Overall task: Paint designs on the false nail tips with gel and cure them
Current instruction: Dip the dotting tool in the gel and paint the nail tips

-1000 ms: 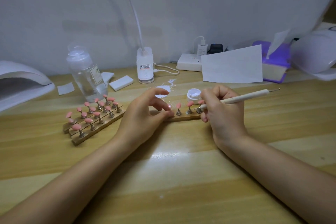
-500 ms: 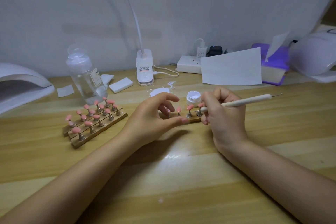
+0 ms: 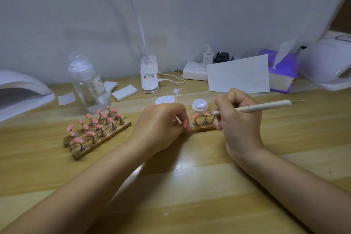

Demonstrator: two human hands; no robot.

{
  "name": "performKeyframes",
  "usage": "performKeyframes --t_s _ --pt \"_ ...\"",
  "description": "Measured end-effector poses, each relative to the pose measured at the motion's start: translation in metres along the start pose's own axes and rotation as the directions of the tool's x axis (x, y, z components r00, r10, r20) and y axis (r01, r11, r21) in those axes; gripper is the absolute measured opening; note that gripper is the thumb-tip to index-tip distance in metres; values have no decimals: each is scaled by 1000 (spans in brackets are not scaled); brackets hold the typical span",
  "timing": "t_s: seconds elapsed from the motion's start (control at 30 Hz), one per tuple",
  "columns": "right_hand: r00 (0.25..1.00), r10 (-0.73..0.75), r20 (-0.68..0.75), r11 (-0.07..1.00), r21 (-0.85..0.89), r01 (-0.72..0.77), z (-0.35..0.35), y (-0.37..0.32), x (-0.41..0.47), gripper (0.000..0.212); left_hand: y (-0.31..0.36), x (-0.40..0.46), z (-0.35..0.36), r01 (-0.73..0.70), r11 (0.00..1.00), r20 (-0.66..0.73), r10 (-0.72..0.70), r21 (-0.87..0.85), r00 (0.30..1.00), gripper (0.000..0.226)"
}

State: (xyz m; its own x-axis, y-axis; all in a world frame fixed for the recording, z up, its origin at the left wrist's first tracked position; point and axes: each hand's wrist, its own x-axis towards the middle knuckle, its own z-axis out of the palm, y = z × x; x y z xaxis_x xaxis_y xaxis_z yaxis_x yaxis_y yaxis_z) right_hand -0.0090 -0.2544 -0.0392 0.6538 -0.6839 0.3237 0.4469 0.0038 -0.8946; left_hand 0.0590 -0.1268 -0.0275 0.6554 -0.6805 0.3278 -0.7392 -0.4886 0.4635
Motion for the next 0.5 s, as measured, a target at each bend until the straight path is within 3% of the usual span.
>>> performKeyframes --t_s 0.13,0.2,0.27,0.4,0.5 --pt "998 -22 -55 1000 -11 22 -4 -8 14 51 6 -5 -4 -210 975 -158 219 68 963 15" --pt "998 -2 -60 999 -35 0 -7 -14 23 48 10 -11 -8 -320 947 -288 314 25 905 10" --pt "997 55 -49 996 -71 -58 -11 -19 34 44 12 -19 -7 -384 917 -303 339 -104 891 8" --pt "990 135 51 959 -258 -117 -16 -22 55 37 14 -35 9 -111 810 -76 83 -576 994 6" --pt "976 176 130 906 -409 -109 -14 -18 68 35 8 -35 19 55 712 14 -63 -700 998 9"
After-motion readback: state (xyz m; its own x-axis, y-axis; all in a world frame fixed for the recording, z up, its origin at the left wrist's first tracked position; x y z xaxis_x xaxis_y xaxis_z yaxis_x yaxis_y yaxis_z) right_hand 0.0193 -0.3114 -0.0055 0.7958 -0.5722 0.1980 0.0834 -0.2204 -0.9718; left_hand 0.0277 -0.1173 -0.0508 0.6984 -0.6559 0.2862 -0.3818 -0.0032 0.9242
